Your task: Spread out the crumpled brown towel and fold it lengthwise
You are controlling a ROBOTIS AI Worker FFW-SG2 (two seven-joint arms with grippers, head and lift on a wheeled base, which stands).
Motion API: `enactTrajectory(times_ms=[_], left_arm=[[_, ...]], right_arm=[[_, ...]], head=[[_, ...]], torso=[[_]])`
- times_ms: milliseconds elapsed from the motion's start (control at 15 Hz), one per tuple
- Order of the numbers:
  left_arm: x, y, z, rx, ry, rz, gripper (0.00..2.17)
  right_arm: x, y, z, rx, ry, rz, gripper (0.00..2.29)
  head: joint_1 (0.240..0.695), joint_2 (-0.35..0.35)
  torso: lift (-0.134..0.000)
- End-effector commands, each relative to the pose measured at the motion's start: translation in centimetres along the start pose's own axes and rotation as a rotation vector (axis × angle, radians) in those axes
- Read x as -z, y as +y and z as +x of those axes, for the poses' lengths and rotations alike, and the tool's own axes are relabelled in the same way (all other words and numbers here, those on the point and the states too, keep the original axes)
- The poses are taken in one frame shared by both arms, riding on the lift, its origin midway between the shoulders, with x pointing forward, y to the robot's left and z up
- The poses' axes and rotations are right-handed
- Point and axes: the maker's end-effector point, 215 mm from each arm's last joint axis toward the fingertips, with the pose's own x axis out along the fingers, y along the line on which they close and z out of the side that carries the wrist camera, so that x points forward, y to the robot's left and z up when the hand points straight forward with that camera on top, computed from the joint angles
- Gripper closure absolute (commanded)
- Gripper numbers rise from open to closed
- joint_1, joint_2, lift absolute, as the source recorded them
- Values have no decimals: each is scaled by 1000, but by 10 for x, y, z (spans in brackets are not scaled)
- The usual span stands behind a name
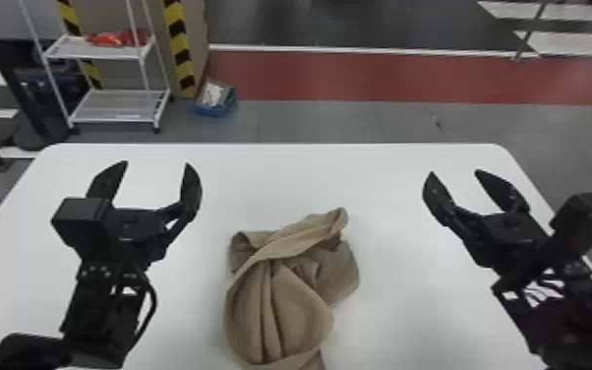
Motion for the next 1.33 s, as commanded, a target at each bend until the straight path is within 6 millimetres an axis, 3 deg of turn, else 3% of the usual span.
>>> enactTrajectory(times_ms=[0,1000,1267], left_arm=[[-1,1,-1,-5,-2,0,76],[-2,-3,-5,-4,-1,-6,90],[-1,-5,-10,0,4,-7,93]], right_arm=[[0,1,1,0,0,3,184],[3,-2,0,5,13,6,188],[24,-5,-2,15,97,-7,188]], head=[[695,-36],[695,-43],[695,-43]], torso=[[-124],[-124],[-124]])
